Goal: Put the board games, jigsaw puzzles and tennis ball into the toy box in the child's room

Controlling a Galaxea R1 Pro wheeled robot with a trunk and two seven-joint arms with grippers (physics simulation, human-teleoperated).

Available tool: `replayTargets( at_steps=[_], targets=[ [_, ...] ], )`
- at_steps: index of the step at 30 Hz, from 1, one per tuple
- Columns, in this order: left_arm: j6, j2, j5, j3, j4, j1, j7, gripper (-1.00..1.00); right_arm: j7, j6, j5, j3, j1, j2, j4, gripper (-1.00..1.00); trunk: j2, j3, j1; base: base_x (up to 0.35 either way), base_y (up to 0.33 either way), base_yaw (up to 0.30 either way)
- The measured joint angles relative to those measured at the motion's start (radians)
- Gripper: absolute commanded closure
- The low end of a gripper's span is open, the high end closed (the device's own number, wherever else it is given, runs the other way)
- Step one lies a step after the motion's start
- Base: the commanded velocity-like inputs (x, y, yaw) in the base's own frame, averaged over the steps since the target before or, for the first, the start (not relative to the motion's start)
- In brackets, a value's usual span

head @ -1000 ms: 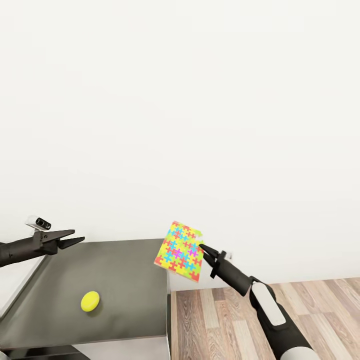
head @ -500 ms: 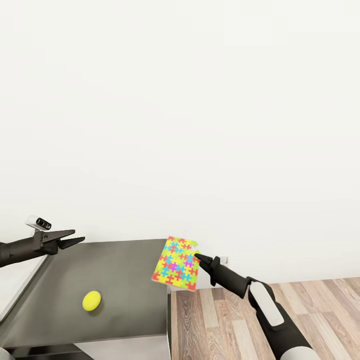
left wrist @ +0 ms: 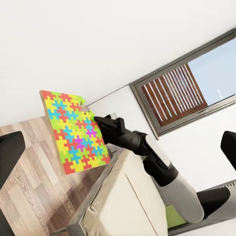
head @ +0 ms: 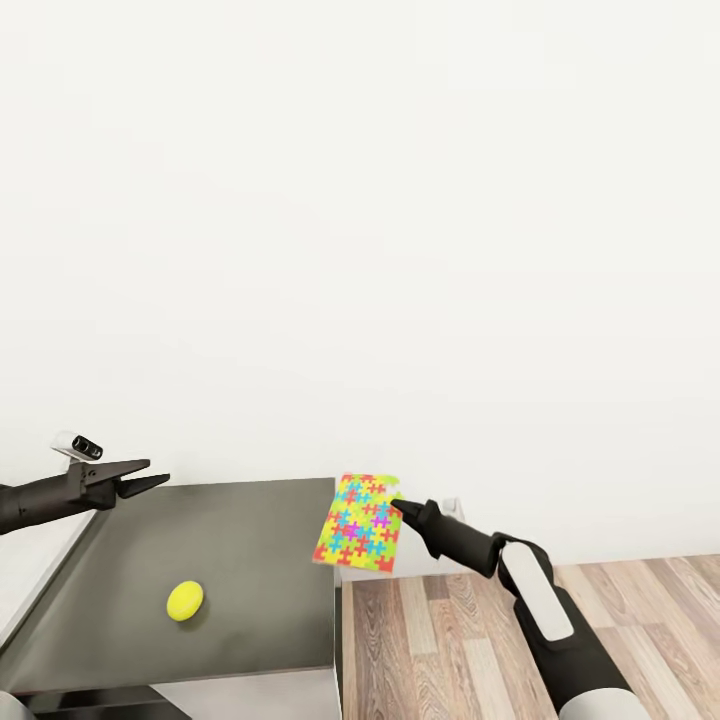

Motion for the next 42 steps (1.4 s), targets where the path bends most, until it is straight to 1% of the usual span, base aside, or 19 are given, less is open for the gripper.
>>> replayTargets(
  at_steps=[4,10,18,21,25,38,42],
  targets=[
    [0.0,0.0,0.001,-0.001,0.0,0.0,0.0,-1.0,0.004,-0.001,0.0,-0.004,0.0,0.0,-0.005,1.0,0.0,0.0,0.0,0.0,0.0,0.0],
    [0.0,0.0,0.0,0.0,-0.001,0.0,0.0,-1.0,0.024,-0.004,0.001,0.001,0.0,0.001,-0.009,1.0,0.0,0.0,0.0,0.0,0.0,0.0],
    [0.0,0.0,-0.001,0.003,-0.001,-0.001,0.0,-1.0,0.026,-0.005,0.003,0.002,0.0,0.002,-0.01,1.0,0.0,0.0,0.0,0.0,0.0,0.0],
    [0.0,0.0,-0.001,0.003,-0.001,-0.001,0.0,-1.0,0.023,-0.006,0.003,0.002,0.0,0.003,-0.031,1.0,0.0,0.0,0.0,0.0,0.0,0.036],
    [0.0,0.0,-0.002,0.003,-0.001,-0.001,0.0,-1.0,0.017,-0.006,0.007,0.003,0.0,0.003,-0.057,1.0,0.0,0.002,0.0,0.0,0.0,0.183],
    [0.0,-0.003,-0.001,0.002,-0.003,-0.001,0.0,-1.0,0.018,-0.006,0.009,0.003,0.0,0.004,-0.064,1.0,0.0,0.011,0.0,-0.052,0.0,0.261],
    [0.0,-0.003,-0.001,-0.015,-0.003,-0.001,0.0,-1.0,0.022,-0.006,0.011,0.002,0.0,0.003,-0.064,1.0,0.0,0.013,0.0,-0.006,0.0,0.234]
  ],
)
